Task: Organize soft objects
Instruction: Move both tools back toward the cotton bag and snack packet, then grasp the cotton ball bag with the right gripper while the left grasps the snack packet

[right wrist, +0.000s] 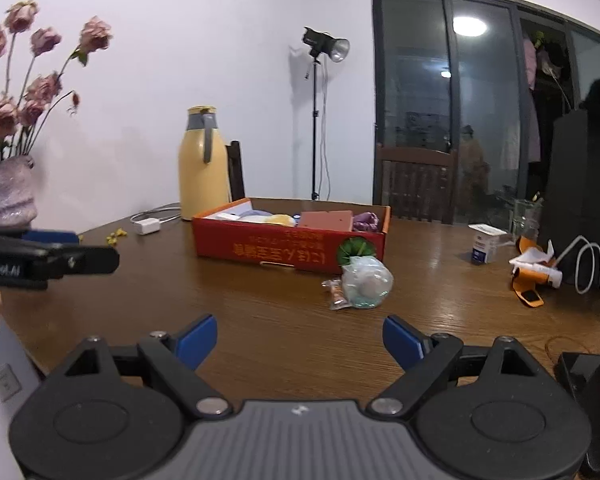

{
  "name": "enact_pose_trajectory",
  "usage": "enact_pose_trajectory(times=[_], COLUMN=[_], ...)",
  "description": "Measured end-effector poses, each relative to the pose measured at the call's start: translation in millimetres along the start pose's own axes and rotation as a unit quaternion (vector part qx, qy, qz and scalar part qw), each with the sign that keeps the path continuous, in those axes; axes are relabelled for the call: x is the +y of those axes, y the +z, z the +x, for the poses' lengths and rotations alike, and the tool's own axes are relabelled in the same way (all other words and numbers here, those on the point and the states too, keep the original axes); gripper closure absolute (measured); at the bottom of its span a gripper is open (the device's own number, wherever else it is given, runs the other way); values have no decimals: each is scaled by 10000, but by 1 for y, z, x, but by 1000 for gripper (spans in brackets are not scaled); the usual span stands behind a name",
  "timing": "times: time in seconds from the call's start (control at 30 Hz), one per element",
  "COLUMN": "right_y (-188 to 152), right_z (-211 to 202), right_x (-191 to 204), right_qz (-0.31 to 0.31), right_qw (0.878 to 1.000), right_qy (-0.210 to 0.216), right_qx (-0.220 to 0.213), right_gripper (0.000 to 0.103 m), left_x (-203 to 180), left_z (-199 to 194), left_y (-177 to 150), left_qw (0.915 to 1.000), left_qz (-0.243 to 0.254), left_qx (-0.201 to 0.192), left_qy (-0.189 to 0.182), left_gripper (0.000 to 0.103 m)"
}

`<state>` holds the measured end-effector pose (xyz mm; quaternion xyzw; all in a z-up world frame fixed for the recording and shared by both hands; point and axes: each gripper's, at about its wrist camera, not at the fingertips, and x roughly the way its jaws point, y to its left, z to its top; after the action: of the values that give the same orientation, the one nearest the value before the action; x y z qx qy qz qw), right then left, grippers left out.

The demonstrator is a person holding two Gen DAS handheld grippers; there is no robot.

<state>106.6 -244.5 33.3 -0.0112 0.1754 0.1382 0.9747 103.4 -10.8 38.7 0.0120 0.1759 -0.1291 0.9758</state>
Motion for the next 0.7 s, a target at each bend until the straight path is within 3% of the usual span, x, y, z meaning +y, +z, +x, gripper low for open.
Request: enact_pose_trajectory(times=[0.2,0.37,0.57,0.6,0.63,0.67,0.7], right_y=[8,33,44,42,40,38,35], right_z=[34,103,200,212,220,223,223], right_x=[-27,-63,-107,-109,-112,-117,-125], right_qz=[214,481,1395,1401,1411,1526,1749], right_qw=[9996,9985,9875,9865,9857,9840,9809], right_qy=[-178,-230,148,174,155,137,146], right_qx=[21,96,723,835,903,912,839], right_gripper=[14,15,24,33,55,65,66], left_x=[-2,-21,-54,-58,-60,-63,-64], left_z=[43,105,186,201,210,221,232], left_y=[-1,12,22,24,24,25,27], left_qw=[9987,9964,9921,9907,9899,9890,9879], left_qz=[-262,-378,-173,-166,-177,-206,-273], left_qx=[413,649,1000,1077,1140,1218,1280], left_qy=[-130,-402,-743,-814,-818,-814,-827], left_gripper=[7,7,24,26,29,30,33])
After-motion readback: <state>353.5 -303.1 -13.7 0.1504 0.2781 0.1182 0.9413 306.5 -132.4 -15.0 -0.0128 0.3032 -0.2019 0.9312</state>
